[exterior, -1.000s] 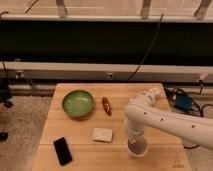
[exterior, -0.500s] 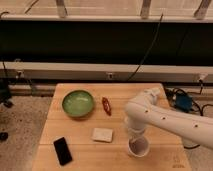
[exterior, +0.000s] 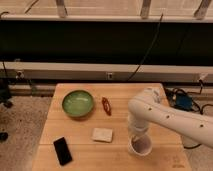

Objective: Pick up the ceramic cup

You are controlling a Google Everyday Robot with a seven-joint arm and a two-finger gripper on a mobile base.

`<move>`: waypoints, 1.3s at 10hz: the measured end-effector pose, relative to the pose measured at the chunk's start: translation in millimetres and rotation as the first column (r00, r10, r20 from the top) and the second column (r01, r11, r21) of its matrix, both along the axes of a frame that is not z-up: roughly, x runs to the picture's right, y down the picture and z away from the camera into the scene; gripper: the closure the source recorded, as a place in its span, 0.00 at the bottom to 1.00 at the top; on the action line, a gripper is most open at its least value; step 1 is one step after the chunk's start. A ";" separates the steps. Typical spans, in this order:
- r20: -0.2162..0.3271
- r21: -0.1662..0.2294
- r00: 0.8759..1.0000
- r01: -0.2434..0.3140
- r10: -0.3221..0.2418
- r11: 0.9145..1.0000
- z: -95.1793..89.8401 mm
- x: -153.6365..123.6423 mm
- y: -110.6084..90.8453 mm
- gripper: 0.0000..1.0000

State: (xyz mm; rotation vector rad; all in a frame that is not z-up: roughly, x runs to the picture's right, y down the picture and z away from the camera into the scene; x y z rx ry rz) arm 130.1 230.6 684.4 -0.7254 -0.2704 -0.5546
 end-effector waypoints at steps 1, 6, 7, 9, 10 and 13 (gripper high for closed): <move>0.002 0.003 1.000 0.000 0.000 1.000 -1.5 -3.1 -2.7 1.00; 0.004 0.008 1.000 0.002 -0.002 1.000 -8.3 5.2 -10.2 1.00; 0.006 0.010 1.000 0.003 -0.003 1.000 -9.7 3.8 -12.3 1.00; 0.009 0.014 1.000 0.004 -0.004 1.000 -12.0 5.8 -16.7 1.00; 0.010 0.017 1.000 0.005 -0.005 1.000 -13.2 7.0 -19.0 1.00; 0.012 0.019 1.000 0.005 -0.006 1.000 -15.4 7.8 -22.4 1.00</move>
